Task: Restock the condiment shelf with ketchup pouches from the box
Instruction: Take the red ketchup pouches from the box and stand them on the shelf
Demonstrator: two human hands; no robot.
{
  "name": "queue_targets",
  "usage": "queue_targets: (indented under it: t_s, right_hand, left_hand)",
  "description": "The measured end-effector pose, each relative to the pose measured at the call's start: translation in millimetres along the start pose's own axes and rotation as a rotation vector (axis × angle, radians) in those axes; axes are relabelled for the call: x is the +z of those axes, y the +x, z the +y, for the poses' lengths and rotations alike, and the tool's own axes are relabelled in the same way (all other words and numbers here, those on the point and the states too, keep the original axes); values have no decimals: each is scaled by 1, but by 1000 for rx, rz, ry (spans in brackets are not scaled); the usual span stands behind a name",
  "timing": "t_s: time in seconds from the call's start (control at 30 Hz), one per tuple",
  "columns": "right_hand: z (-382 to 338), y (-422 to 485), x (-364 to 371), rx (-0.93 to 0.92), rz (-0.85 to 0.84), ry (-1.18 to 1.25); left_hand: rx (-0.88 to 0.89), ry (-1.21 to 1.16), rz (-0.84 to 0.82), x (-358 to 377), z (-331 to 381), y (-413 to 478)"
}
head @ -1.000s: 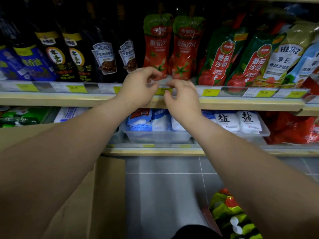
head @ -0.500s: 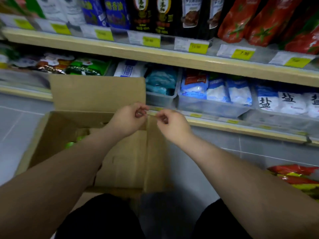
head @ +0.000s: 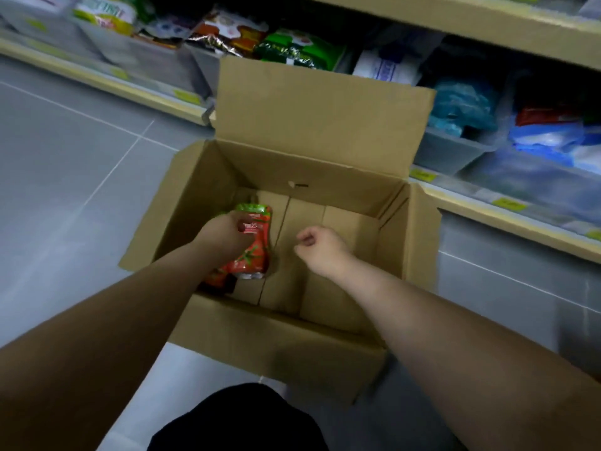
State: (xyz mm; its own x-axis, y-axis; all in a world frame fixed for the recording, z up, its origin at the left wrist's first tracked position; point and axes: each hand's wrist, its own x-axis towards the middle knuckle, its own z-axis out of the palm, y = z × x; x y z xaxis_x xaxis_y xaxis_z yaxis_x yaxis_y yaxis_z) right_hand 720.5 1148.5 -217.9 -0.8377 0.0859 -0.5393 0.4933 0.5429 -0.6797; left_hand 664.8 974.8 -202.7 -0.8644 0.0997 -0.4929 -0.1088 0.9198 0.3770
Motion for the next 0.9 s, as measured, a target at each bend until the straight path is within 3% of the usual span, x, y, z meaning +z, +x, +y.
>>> queue_targets:
  t_s: [0.27, 0.43, 0.57, 0.73, 0.9]
  right_hand:
    - [2, 30, 76, 206, -143, 123]
    - [1, 36, 98, 355, -235, 432]
    - [3, 42, 114, 428, -268, 643]
    - [10, 42, 114, 518, -184, 603]
    - [25, 39, 108, 562, -200, 515]
  left_hand:
    - [-138, -93, -147, 26, -41, 32]
    - [-217, -233, -236, 38, -48, 36]
    - [-338, -488, -259, 48, -52, 34]
    - [-471, -696, -323, 58, -50, 33]
    - [-587, -599, -505, 69, -52, 31]
